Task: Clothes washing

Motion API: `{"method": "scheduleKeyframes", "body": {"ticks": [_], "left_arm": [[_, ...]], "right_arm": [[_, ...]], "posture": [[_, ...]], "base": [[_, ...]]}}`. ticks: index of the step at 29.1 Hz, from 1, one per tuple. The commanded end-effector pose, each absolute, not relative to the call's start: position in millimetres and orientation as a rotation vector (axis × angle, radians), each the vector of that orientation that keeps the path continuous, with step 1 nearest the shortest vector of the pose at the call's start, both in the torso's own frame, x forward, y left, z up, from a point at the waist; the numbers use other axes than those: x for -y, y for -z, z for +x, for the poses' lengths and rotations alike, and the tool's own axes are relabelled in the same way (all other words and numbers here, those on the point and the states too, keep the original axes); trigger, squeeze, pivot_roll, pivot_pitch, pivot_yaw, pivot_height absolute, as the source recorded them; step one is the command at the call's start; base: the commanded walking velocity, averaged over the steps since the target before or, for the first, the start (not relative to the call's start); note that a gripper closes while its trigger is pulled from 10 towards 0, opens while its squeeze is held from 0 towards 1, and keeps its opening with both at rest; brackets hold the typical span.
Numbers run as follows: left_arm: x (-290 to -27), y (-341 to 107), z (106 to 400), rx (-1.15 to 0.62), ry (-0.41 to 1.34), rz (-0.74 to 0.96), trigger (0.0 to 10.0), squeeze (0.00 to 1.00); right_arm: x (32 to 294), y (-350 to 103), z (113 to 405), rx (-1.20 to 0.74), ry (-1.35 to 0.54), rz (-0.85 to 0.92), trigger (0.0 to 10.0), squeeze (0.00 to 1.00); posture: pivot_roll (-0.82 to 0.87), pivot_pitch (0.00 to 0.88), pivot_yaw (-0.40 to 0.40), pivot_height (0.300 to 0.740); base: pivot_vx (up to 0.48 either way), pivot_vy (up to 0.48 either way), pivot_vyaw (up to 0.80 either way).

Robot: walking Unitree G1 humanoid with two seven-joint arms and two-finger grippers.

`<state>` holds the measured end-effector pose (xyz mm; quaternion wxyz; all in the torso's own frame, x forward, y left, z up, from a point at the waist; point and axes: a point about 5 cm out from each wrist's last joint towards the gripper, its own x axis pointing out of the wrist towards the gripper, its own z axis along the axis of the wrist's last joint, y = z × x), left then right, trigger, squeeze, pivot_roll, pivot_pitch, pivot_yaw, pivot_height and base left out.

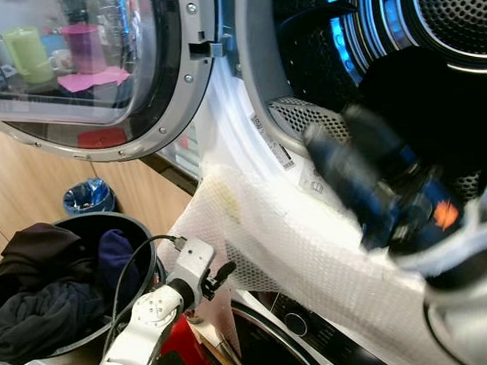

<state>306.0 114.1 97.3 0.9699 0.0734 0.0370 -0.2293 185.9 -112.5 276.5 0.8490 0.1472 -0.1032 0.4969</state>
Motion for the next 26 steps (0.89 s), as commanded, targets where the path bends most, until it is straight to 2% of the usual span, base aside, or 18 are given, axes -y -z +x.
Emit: {"method": "scheduleKeyframes", "body": {"ticks": [1, 7, 8, 16, 18, 23, 26], "left_arm": [[-116, -104, 305, -0.040, 0.464, 0.153, 10.0, 0.00], [-125, -111, 303, -0.024, 0.459, 0.193, 10.0, 0.00], [-130, -113, 301, -0.019, 0.454, 0.208, 10.0, 0.00], [-146, -119, 294, -0.011, 0.425, 0.238, 10.0, 0.00], [-151, -130, 296, 0.014, 0.392, 0.239, 10.0, 0.00], [-156, -142, 297, 0.030, 0.372, 0.224, 10.0, 0.00], [-161, -149, 294, 0.030, 0.361, 0.217, 10.0, 0.00]], "right_arm": [[108, -258, 187, 0.124, -1.068, 0.247, 10.0, 0.00], [111, -176, 195, -0.213, -0.983, 0.210, 10.0, 0.00], [113, -149, 197, -0.296, -0.938, 0.208, 10.0, 0.00], [126, -88, 193, -0.467, -0.808, 0.262, 10.0, 0.00], [139, -38, 193, -0.623, -0.659, 0.215, 10.0, 0.00], [163, 32, 189, -0.803, -0.388, 0.139, 10.0, 0.00], [181, 72, 176, -0.982, -0.117, 0.088, 10.0, 0.00]], "posture": [[0.08, 0.100, -0.025, 0.740], [0.11, 0.106, -0.035, 0.740], [0.12, 0.108, -0.038, 0.740], [0.16, 0.113, -0.048, 0.740], [0.19, 0.113, -0.056, 0.740], [0.22, 0.115, -0.063, 0.740], [0.25, 0.112, -0.064, 0.740]], "base": [[0.000, 0.000, 0.00], [0.000, 0.000, 0.00], [0.000, 0.000, 0.00], [0.000, 0.000, 0.00], [0.000, 0.000, 0.00], [0.000, 0.000, 0.00], [0.000, 0.000, 0.00]]}}
